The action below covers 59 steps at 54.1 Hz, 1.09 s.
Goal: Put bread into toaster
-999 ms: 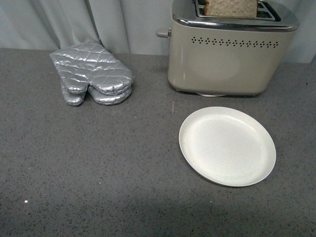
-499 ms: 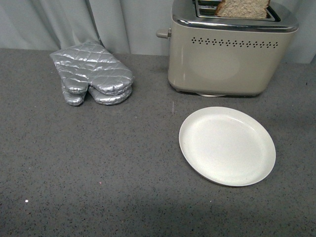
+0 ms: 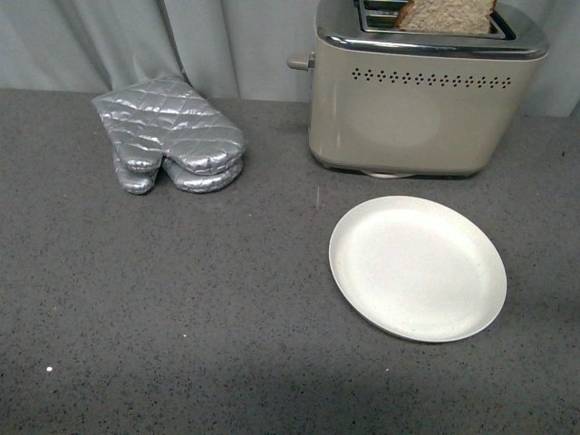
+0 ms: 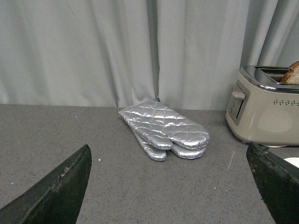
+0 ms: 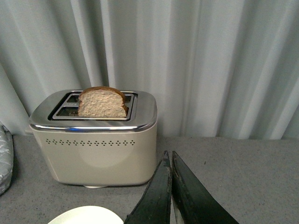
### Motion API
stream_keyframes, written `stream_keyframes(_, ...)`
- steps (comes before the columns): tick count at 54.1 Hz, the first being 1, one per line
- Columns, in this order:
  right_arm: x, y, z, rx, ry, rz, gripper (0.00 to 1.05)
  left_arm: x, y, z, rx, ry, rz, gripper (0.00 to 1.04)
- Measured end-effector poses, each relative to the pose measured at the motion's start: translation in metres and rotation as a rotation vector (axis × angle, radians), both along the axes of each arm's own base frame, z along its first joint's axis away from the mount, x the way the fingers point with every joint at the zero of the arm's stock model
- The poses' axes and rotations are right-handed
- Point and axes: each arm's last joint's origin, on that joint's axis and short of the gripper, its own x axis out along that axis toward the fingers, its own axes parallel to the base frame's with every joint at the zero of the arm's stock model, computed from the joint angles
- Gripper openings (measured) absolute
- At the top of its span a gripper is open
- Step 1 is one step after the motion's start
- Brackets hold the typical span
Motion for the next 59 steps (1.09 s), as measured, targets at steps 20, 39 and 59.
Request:
stream_keyframes(20,-0.032,-0.015,-0.017,0.001,0.002,-0.002,0.00,0.000,0.000,0.000,0.000,0.000,0.000,0.98)
stream_keyframes(39,-0.050,-0.015,-0.026,0.001,-0.006,-0.001,0.00,0.000,0.000,0.000,0.000,0.000,0.000,0.98)
stream_keyframes(59,-0.065,-0.015,-0.030,0.001,-0.014,-0.001,0.00,0.000,0.000,0.000,0.000,0.000,0.000,0.98)
